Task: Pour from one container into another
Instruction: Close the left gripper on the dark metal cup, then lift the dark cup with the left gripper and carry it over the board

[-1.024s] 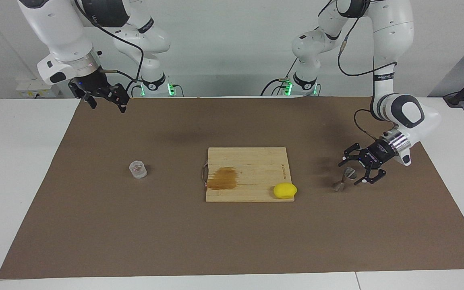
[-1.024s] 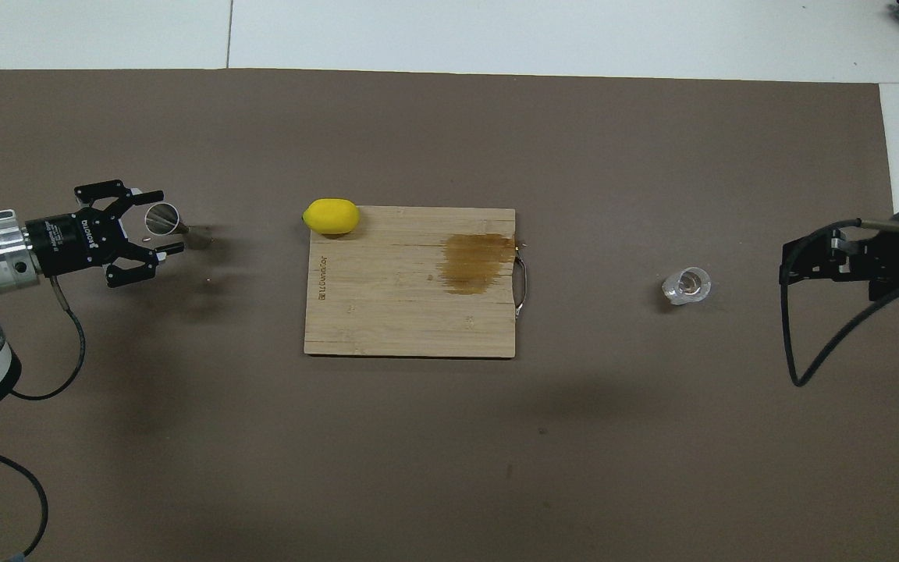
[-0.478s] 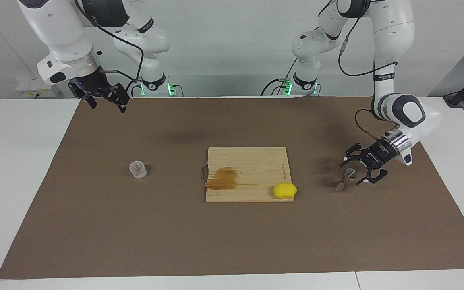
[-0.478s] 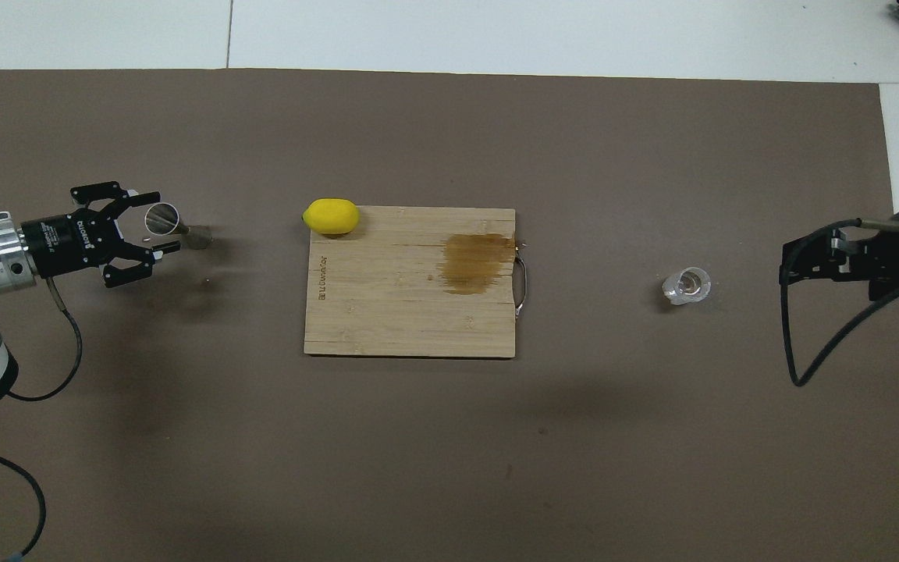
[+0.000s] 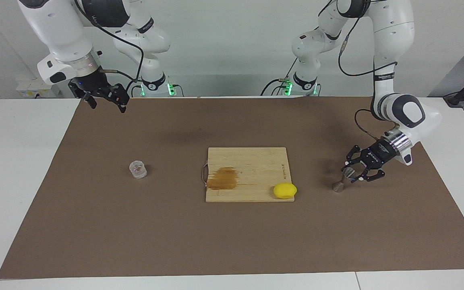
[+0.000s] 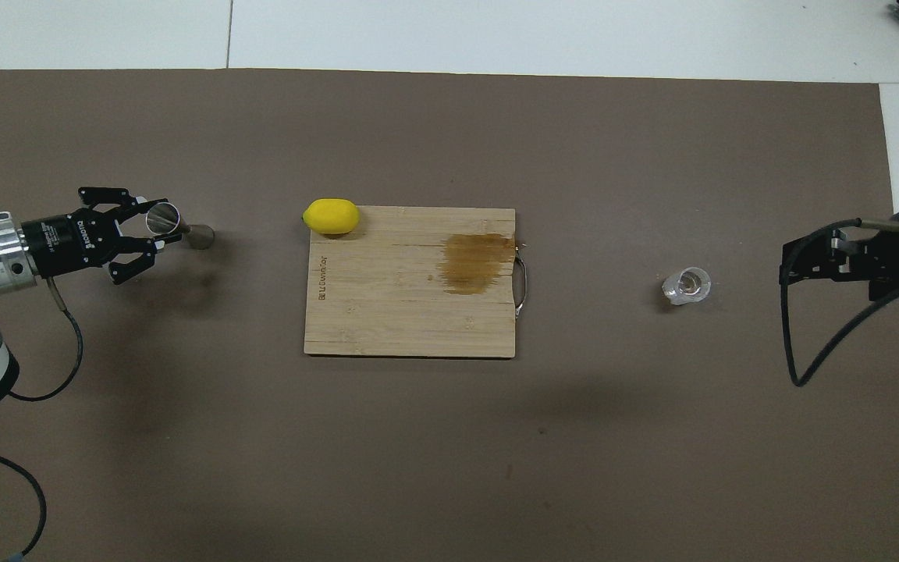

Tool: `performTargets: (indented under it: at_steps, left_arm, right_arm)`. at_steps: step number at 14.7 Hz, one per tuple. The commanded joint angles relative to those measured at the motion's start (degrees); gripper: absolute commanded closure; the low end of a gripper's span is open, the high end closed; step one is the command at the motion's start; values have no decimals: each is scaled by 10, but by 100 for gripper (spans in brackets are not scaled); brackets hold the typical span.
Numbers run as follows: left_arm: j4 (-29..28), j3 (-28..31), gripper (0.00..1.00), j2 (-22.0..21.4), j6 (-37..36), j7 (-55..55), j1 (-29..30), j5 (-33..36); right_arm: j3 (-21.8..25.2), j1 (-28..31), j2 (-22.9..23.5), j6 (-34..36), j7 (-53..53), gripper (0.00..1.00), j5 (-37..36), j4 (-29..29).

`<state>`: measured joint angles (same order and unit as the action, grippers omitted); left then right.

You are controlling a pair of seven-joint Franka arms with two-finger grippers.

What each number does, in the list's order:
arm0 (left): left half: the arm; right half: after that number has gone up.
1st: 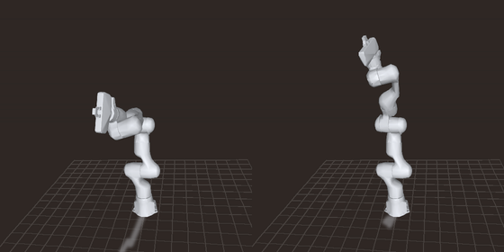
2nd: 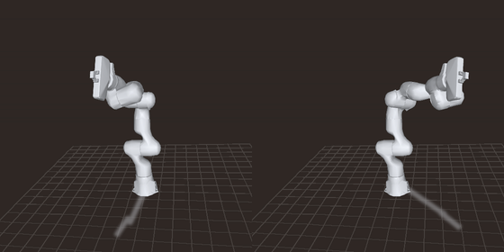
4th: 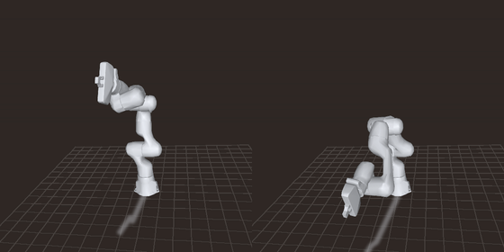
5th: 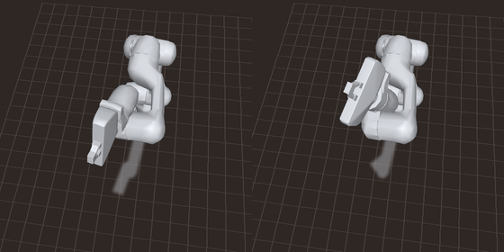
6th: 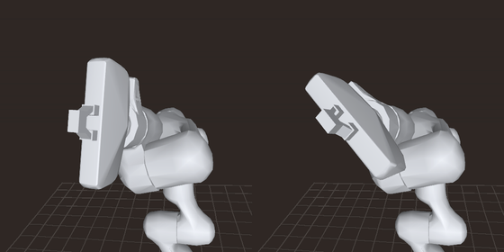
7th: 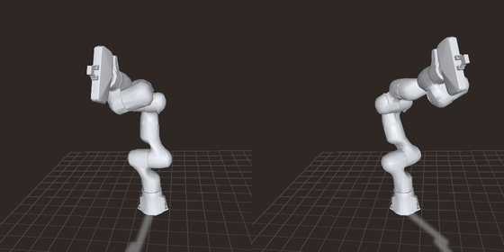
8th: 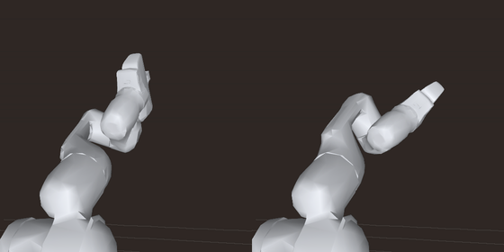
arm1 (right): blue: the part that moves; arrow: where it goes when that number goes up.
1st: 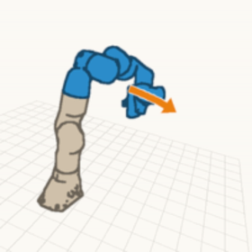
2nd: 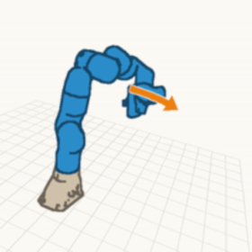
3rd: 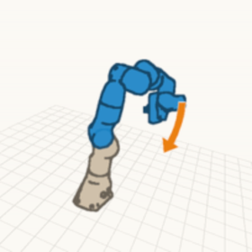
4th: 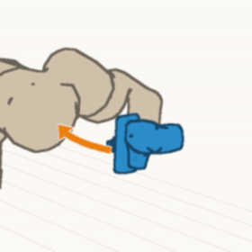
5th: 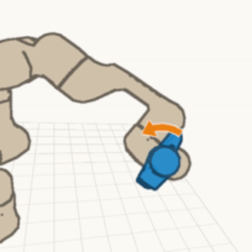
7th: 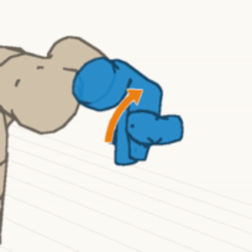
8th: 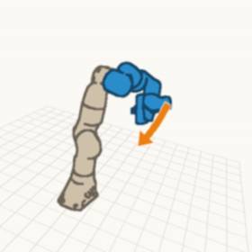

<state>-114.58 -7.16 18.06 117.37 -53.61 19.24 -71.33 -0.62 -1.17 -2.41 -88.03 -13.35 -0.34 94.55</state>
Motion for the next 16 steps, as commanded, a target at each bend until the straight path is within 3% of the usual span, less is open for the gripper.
performTargets:
  at_steps: [1,9,13,16]
  left_arm:
    - [11,1,100,-15,-28,-20,-7,-11]
    - [34,-9,100,-60,-1,-126,-110,-13]
    - [37,-25,100,-76,86,-184,-179,-46]
    - [36,-55,100,-71,199,-200,-231,-95]
  right_arm:
    - [1,0,-4,2,-4,0,-5,3]
    - [1,0,-4,2,-4,0,-5,3]
    - [1,0,-4,4,-4,0,-5,3]
    - [1,0,-4,4,-4,0,-5,3]
